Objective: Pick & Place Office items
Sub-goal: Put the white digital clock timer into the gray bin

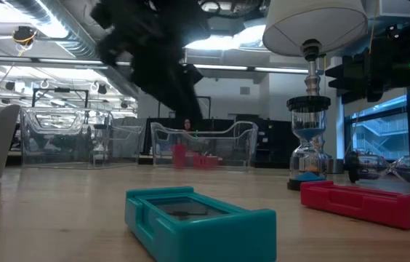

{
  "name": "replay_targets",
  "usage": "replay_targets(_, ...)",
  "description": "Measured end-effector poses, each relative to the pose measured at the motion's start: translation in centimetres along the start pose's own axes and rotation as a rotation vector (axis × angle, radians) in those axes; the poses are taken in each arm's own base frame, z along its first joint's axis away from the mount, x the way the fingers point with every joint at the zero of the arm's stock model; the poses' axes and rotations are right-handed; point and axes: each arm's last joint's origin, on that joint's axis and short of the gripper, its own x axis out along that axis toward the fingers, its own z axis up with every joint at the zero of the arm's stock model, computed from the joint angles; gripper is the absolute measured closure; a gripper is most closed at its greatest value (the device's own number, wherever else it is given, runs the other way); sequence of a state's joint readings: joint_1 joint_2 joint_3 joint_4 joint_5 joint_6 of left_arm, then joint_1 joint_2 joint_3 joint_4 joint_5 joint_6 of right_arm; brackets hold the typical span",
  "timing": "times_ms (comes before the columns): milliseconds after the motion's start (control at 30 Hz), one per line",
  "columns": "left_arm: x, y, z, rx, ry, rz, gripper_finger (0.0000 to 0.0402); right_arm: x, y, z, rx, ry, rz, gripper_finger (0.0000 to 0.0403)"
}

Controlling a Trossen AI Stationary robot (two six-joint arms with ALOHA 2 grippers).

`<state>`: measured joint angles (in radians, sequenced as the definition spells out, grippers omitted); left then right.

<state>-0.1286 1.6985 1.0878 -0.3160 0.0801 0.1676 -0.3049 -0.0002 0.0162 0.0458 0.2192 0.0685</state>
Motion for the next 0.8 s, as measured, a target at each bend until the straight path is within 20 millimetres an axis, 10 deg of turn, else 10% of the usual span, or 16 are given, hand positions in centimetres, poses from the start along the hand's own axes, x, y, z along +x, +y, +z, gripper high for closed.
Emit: replay_targets(800,-1.7,-7.3,2.4,0.087,0.072,0.054,0.0224,0.0,0.0,0.0,0.000,0.000,0.000,0.0076)
